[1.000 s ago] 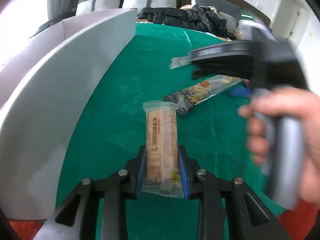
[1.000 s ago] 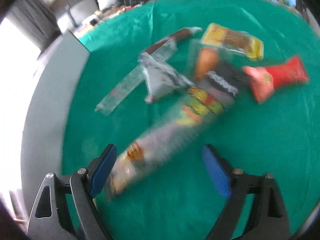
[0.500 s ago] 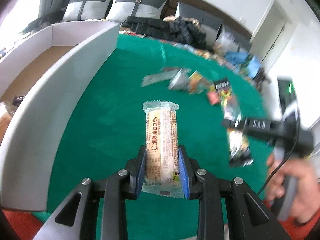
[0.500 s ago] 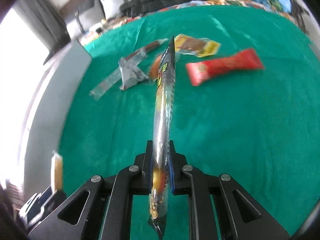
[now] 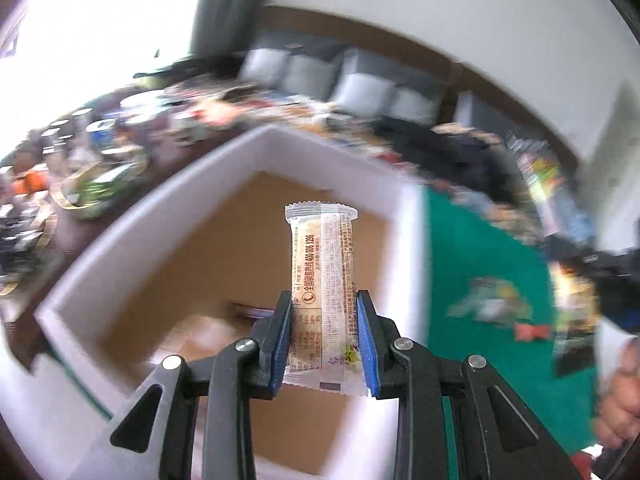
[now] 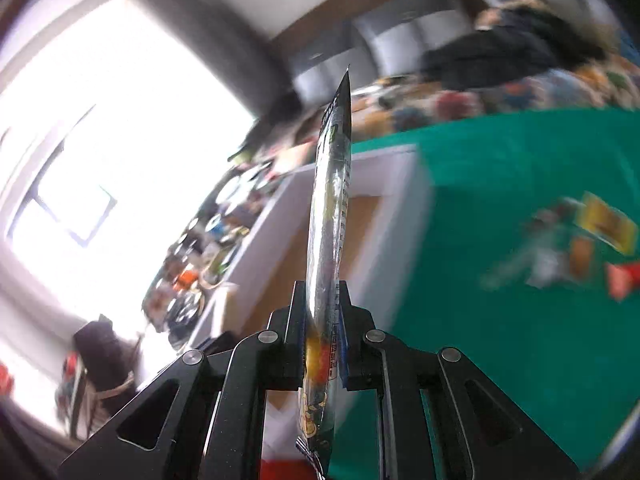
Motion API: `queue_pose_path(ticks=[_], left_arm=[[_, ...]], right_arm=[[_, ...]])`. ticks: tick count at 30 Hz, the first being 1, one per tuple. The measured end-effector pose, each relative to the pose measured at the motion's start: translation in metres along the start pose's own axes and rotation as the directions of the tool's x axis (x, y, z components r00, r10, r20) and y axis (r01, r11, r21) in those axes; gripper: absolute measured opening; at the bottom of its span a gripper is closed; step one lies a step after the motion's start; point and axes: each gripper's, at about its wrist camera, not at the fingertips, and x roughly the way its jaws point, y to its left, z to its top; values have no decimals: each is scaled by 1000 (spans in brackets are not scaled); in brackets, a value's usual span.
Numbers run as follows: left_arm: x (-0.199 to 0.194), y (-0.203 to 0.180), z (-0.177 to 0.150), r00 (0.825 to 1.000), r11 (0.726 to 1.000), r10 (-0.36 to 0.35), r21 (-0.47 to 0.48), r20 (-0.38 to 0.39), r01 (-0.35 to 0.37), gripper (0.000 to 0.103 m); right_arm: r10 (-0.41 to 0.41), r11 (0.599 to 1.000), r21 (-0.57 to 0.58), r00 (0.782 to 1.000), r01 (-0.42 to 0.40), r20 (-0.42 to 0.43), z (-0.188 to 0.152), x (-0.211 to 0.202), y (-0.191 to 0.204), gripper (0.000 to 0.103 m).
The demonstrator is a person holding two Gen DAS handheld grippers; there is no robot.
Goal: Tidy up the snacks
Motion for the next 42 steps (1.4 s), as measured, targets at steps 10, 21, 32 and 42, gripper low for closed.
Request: queue_pose_path(ticks=[10,21,32,42], left_arm=[[-12,60,-52,993,986,120,-112,-6,-120,90],[-49,-152,-74,954,941,-299,170,9,293,103],[102,-258,-156,967,935,-111,305,-229,180,102],[143,-266,-172,985,926,-8,371,-171,72,103]], right_arm=[[-301,875,-386,953,293,39,-75,21,-26,66],[-728,637,-280,680,718,88,-164,-141,-260,66],[-790,611,39,606,791,91,-167,-203,-341,66],[-757,652,87,652,753,38,-171,-205,-355,79]])
